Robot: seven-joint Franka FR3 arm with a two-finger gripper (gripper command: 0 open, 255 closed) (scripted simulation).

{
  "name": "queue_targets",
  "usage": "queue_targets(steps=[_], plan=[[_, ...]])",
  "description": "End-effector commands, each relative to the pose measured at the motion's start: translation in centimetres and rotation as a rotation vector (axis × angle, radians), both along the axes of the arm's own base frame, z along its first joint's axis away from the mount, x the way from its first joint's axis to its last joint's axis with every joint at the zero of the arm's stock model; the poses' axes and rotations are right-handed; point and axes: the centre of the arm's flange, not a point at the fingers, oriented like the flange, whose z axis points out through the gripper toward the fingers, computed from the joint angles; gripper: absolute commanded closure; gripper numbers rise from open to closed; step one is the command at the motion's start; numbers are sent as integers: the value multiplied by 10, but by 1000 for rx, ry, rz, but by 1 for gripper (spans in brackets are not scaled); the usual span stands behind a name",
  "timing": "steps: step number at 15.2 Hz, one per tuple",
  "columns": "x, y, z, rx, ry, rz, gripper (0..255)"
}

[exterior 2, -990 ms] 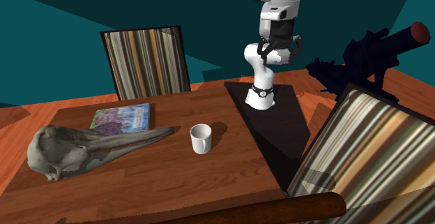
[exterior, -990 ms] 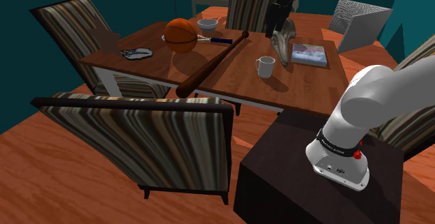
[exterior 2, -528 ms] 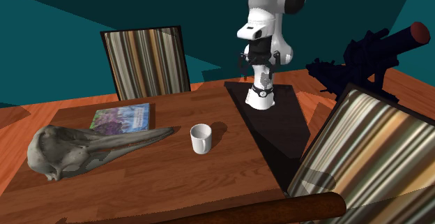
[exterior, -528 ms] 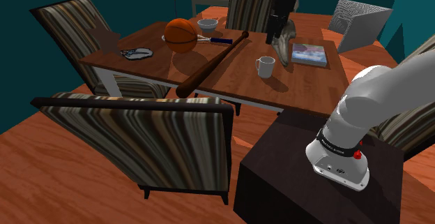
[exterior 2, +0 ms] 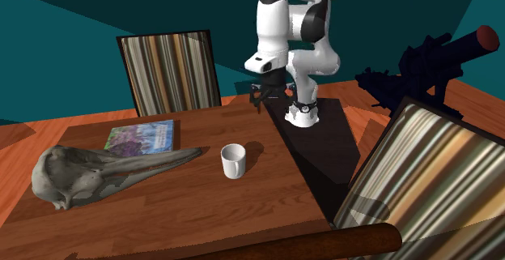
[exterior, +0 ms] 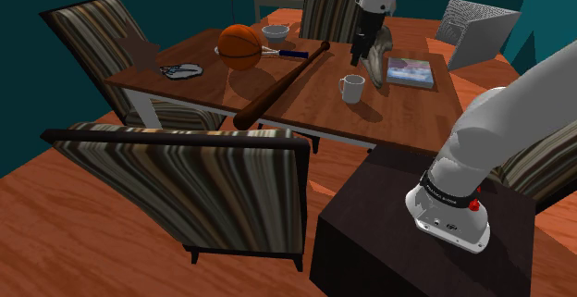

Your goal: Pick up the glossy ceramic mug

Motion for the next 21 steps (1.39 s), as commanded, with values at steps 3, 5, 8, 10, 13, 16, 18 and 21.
queue_targets(steps=[3,5,8,10,13,16,18,21], plan=[[13,-41,-33,-1,3,-1,0],[22,-61,-48,-1,5,-2,0],[34,-90,-71,-1,8,-3,0],[42,-110,-86,-1,10,-3,0],[54,-140,-110,-1,13,-4,0],[67,-170,-133,-2,15,-6,0],[67,-171,-139,-2,16,-6,0],[67,-171,-155,-2,16,-6,0]])
